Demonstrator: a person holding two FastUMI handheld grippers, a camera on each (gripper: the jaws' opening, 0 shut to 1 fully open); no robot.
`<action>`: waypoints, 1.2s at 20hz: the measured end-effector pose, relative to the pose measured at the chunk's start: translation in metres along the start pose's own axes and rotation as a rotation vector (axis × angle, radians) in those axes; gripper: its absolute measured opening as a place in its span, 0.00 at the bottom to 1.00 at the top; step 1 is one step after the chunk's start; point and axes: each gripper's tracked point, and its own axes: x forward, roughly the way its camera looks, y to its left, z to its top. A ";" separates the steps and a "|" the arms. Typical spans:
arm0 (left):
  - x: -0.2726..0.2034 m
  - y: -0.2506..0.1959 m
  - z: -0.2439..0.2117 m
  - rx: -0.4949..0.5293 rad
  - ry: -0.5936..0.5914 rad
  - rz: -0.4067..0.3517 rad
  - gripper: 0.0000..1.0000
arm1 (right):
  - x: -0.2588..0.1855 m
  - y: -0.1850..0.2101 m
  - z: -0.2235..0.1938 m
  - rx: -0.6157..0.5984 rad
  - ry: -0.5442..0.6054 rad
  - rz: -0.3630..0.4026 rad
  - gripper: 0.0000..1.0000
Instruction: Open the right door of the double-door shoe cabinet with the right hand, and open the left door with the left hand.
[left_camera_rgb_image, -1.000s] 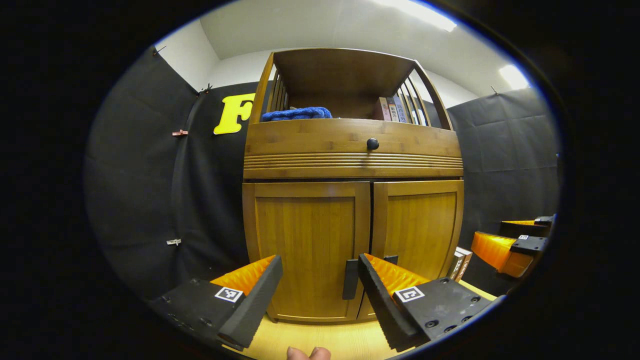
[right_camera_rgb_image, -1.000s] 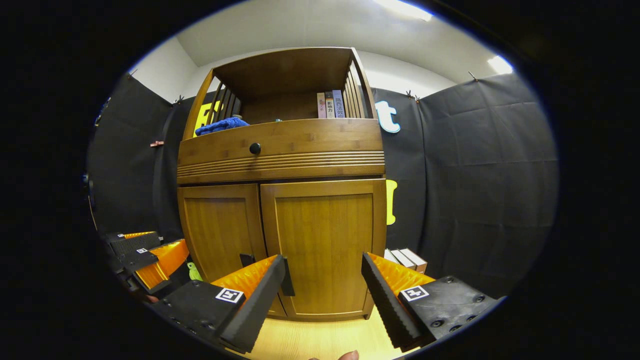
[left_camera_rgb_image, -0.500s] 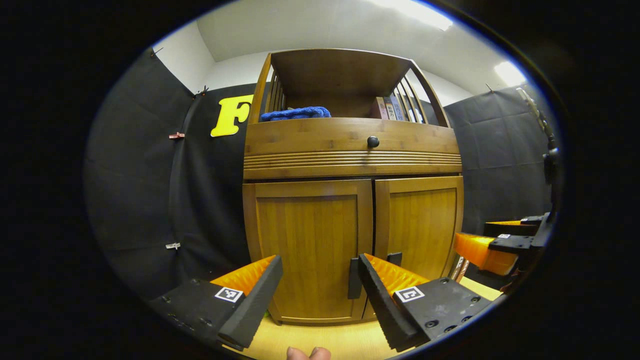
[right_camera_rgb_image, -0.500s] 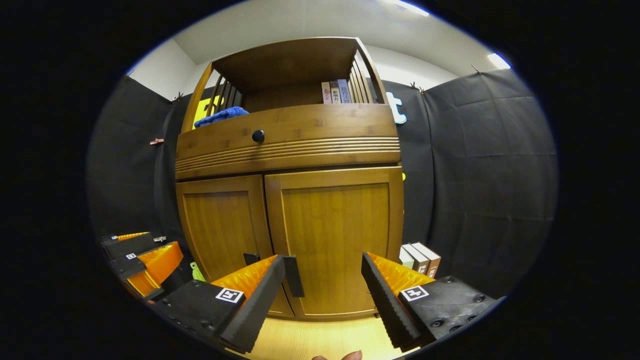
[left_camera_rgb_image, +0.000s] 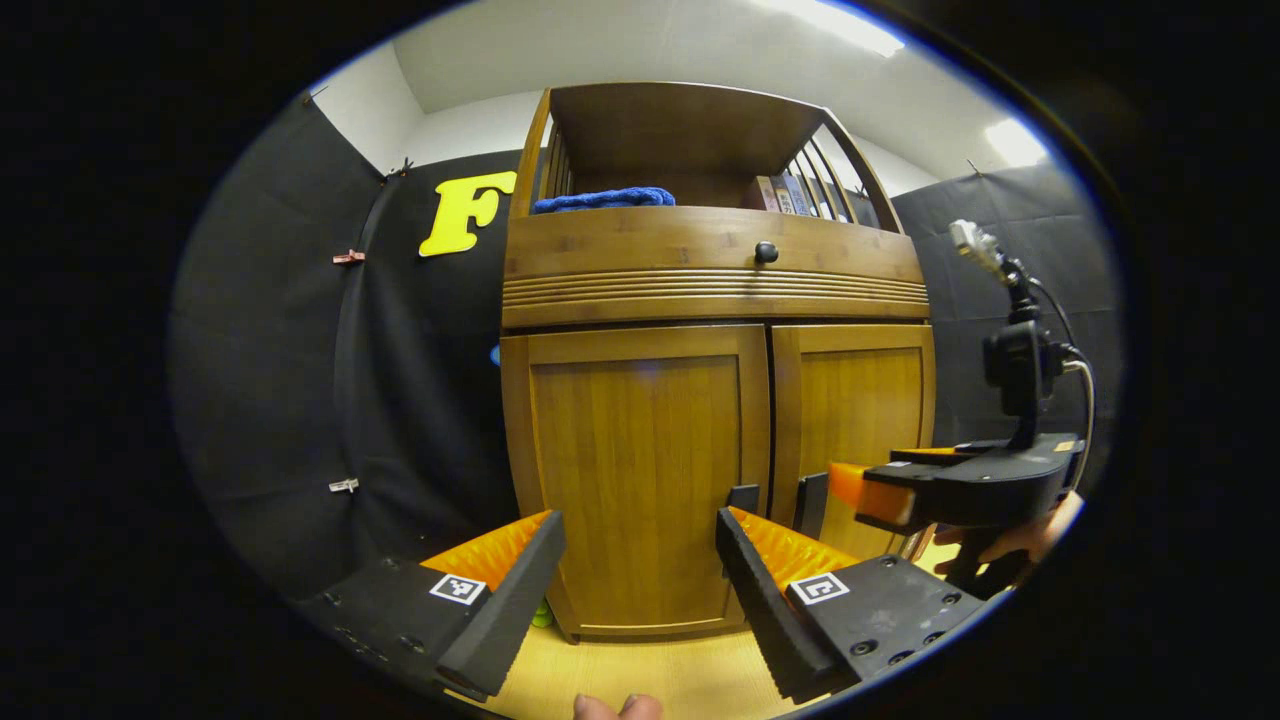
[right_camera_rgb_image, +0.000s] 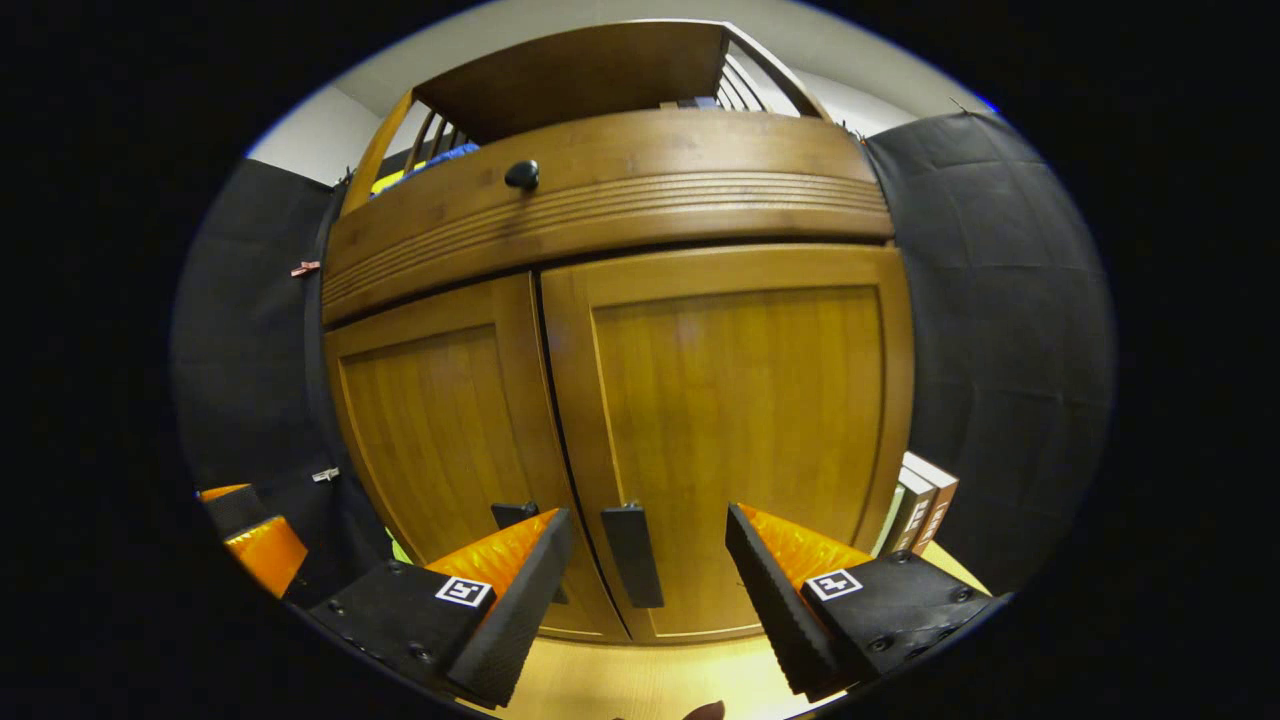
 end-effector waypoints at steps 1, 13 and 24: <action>0.000 0.002 -0.003 -0.003 0.005 -0.003 0.95 | 0.012 0.001 -0.009 -0.014 0.019 0.002 0.98; 0.000 0.011 -0.018 -0.027 0.032 0.004 0.93 | 0.068 0.001 -0.056 -0.012 0.106 -0.070 0.34; -0.019 -0.010 -0.001 -0.029 0.003 0.023 0.93 | 0.007 -0.009 -0.057 -0.038 0.099 0.018 0.25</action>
